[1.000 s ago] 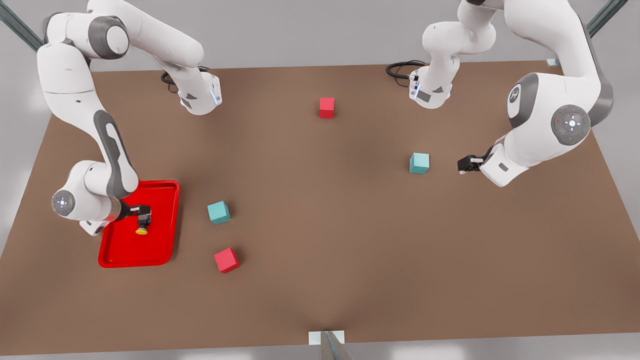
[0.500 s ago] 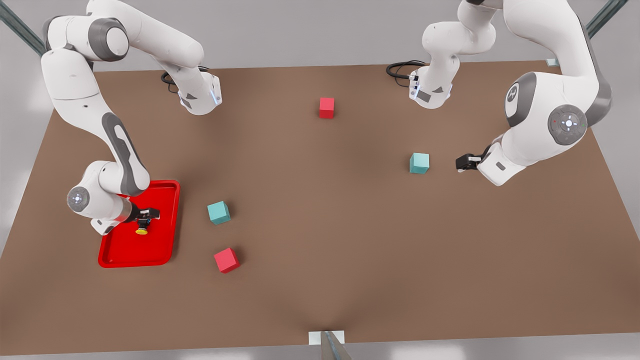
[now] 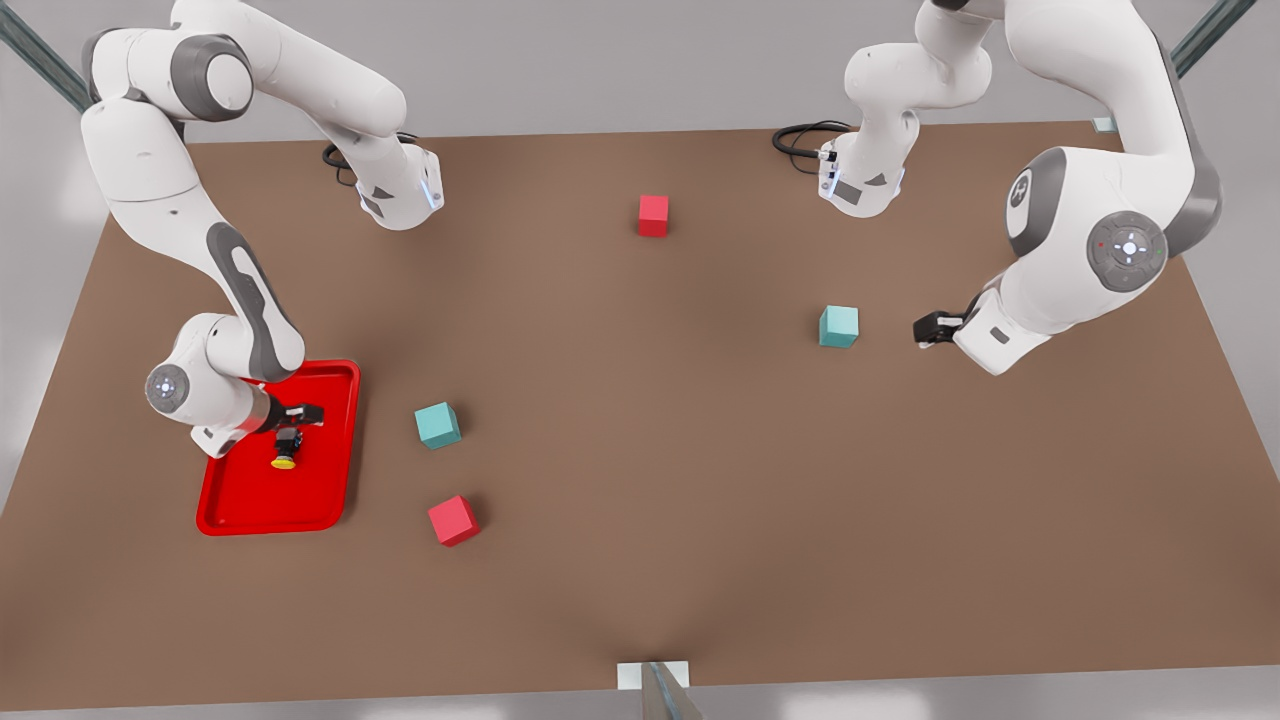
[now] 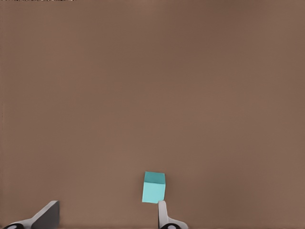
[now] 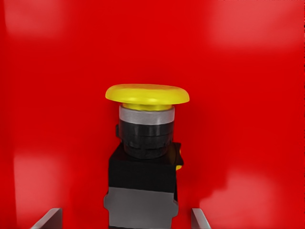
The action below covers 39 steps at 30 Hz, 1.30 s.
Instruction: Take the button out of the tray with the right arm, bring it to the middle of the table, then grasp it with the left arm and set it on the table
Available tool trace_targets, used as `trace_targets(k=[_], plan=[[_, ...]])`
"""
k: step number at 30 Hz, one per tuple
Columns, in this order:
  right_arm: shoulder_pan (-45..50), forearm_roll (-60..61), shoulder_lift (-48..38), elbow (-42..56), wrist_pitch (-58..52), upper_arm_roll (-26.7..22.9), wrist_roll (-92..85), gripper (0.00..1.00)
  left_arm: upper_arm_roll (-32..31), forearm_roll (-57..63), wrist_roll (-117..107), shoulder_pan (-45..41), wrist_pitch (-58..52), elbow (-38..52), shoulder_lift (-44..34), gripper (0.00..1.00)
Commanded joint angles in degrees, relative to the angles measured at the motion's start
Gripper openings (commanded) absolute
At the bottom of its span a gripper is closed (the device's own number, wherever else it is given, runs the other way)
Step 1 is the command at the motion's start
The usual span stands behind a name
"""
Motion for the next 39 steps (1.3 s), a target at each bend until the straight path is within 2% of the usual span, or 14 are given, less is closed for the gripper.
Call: trace_targets(k=[1, 8, 9, 10, 11, 19, 20, 21, 22, 25, 26, 32, 34, 39], plan=[[-0.39, 0.09, -0.02, -0.01, 1.36, 0.00, -1.74, 1.00, -0.14, 1.26, -0.40, -0.10, 0.24, 0.02, 0.00, 1.00], [-0.39, 0.09, 0.16, 0.07, 1.36, -0.09, -1.74, 1.00, -0.58, 1.97, -0.57, -1.07, 0.68, -0.07, 0.00, 1.00], [-0.39, 0.09, 0.07, 0.07, 1.10, -0.09, -1.83, 0.91, -0.58, 1.97, -0.57, -1.07, 0.68, -0.07, 0.08, 1.00], [-0.39, 0.09, 0.07, 0.07, 0.92, 0.00, -1.83, 0.76, -0.58, 1.97, -0.57, -1.16, 0.68, 0.02, 0.17, 1.00], [-0.30, 0.09, -0.02, 0.07, 0.84, 0.00, -1.92, 0.74, -0.58, 1.97, -0.57, -1.24, 0.68, 0.02, 0.17, 1.00], [-0.30, 0.09, -0.63, 0.60, 0.84, 0.00, -1.92, 0.74, -0.66, 1.97, -1.80, -2.12, 0.59, 0.02, 0.08, 1.00], [-0.30, 0.09, -0.98, 0.69, 0.84, 0.00, -1.92, 0.82, -0.66, 1.97, -1.80, -2.04, 0.59, 0.02, 0.08, 1.00], [-0.21, 0.09, -1.16, 0.69, 0.75, 0.00, -1.92, 1.00, -0.58, 1.97, -1.80, -2.12, 0.59, 0.02, 0.08, 1.00], [-0.12, 0.09, -1.25, 0.69, 0.75, 0.00, -1.92, 1.00, -0.66, 1.97, -1.80, -2.04, 0.59, 0.02, 0.08, 1.00], [0.40, 0.09, -0.37, 1.57, 1.45, -0.09, -1.74, 1.00, -0.66, 1.97, -1.80, -2.04, 0.59, 0.02, 0.00, 1.00], [0.49, 0.09, -0.28, 1.66, 1.54, -0.09, -1.74, 0.95, -0.58, 1.97, -1.80, -2.04, 0.42, 0.02, -0.09, 1.00], [-0.03, 0.01, 0.24, 4.91, 1.19, -0.09, -1.74, 0.93, -0.66, 1.97, -1.80, -2.12, 0.51, 0.02, 0.00, 1.00], [0.05, -0.61, 0.33, 4.73, 1.19, -0.35, -1.74, 0.83, -0.66, 1.88, -1.80, -2.12, 0.59, 0.02, 0.08, 1.00], [0.84, -0.79, 1.13, 4.29, 1.10, -0.35, -1.65, 0.82, -0.66, 1.88, -1.89, -2.21, 0.42, 0.02, 0.00, 1.00]])
